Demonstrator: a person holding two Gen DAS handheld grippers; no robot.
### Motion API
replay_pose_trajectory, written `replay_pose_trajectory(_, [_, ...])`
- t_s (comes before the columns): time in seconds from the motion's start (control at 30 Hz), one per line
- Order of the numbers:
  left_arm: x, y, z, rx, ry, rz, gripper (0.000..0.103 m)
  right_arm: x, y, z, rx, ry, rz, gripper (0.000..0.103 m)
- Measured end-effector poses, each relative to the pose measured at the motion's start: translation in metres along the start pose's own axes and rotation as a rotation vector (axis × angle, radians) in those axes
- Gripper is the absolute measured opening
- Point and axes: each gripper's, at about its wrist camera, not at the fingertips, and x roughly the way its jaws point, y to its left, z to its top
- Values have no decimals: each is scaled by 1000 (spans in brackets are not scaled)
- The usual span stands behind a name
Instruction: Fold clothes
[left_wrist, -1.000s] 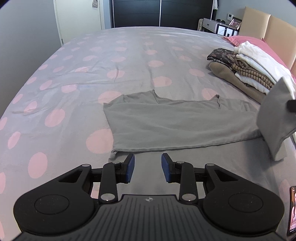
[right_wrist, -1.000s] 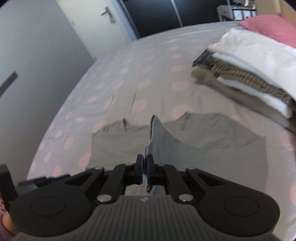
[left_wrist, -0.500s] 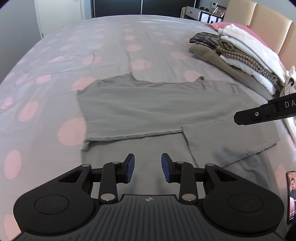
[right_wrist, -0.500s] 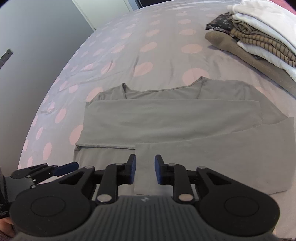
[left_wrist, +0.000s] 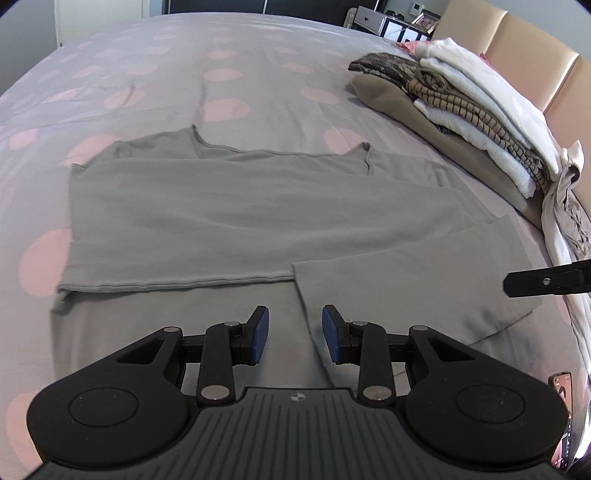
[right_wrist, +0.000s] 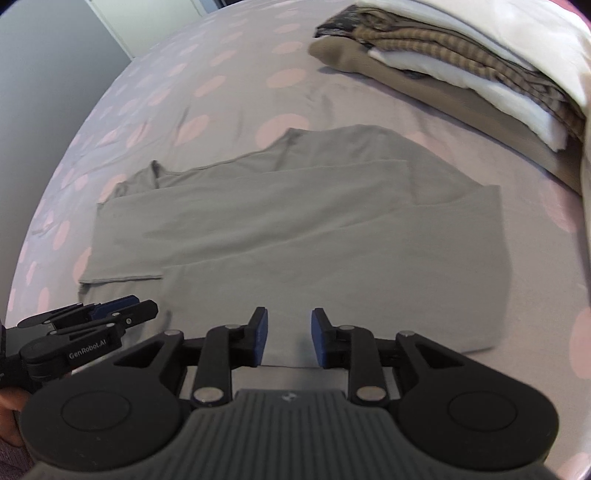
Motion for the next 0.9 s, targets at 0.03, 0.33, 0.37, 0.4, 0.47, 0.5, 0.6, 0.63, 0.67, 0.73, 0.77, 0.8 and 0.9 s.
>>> replay_pose_trajectory(0.03, [5, -3, 0, 3, 6, 0, 30, -1, -7, -1, 8, 1, -11, 31])
replay_pose_trajectory(0.33, [14, -22, 6, 11, -52, -24, 2, -10, -52, -6, 69, 4, -76, 32])
replay_pose_trajectory(0.37, [8, -24, 9, 12, -72, -35, 2, -12, -56, -6, 74, 0, -80, 33])
replay_pose_trajectory(0.4, [1, -26, 13, 14, -95, -48, 2, -13, -60, -7, 77, -5, -85, 35])
replay_pose_trajectory(0.47, [-14, -28, 23, 11, -140, -75, 2, -16, -66, -8, 77, -17, -93, 37])
replay_pose_trajectory(0.5, [-23, -29, 29, 4, -163, -89, 2, -17, -68, -9, 67, -22, -95, 37])
replay_pose_trajectory(0.6, [-47, -31, 52, -16, -227, -126, 2, -19, -65, -15, 30, -25, -52, 37])
replay_pose_trajectory(0.63, [-54, -32, 59, -18, -242, -132, 2, -20, -64, -18, 18, -25, -34, 37])
replay_pose_trajectory(0.67, [-59, -33, 67, -21, -253, -135, 2, -20, -61, -21, 2, -26, -12, 37])
replay_pose_trajectory(0.73, [-69, -35, 80, -23, -267, -143, 2, -18, -47, -29, -51, -36, 25, 37])
replay_pose_trajectory(0.77, [-73, -36, 87, -23, -272, -148, 2, -15, -39, -33, -81, -47, 33, 36])
replay_pose_trajectory(0.8, [-76, -37, 92, -23, -276, -151, 2, -12, -30, -36, -114, -63, 32, 36])
replay_pose_trajectory(0.9, [-85, -37, 102, -21, -299, -159, 2, -1, -7, -41, -193, -91, 17, 21])
